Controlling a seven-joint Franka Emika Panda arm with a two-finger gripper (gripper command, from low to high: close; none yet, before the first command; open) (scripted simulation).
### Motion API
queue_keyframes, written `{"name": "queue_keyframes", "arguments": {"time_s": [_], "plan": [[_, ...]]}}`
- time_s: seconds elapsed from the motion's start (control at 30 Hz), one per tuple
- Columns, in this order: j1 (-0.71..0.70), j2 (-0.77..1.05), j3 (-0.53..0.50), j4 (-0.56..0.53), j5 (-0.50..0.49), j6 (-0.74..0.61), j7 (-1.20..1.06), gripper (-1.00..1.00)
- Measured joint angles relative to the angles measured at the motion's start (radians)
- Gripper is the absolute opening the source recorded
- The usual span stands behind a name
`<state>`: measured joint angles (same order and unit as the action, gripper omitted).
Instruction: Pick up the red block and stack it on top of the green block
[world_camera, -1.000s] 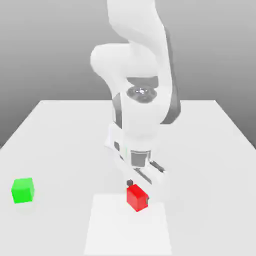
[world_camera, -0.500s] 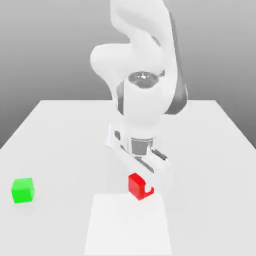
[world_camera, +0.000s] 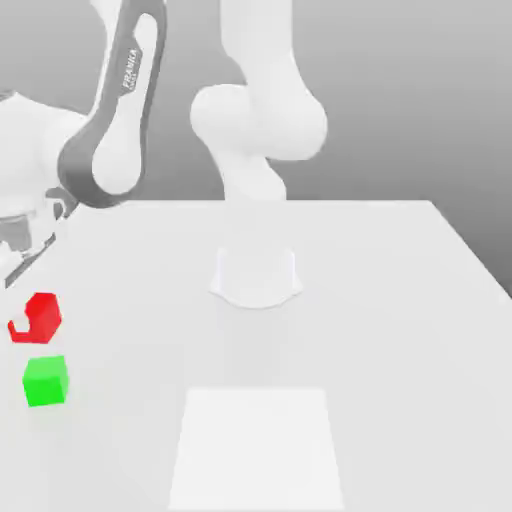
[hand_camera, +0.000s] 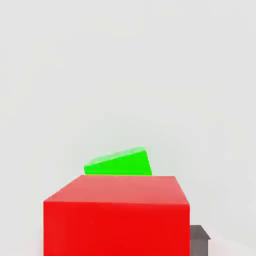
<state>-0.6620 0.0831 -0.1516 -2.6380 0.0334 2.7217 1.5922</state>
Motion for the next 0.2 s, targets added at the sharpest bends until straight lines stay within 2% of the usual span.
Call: {"name": "queue_keyframes", "arguments": {"time_s": [0.07, 0.1, 0.2], "plan": [[-0.004, 0.069, 0.019, 0.005, 0.027, 0.064, -0.021, -1.0], [-0.007, 0.097, 0.026, 0.006, 0.037, 0.09, -0.028, 1.0], [-0.007, 0.097, 0.026, 0.006, 0.037, 0.09, -0.028, 1.0]]}}
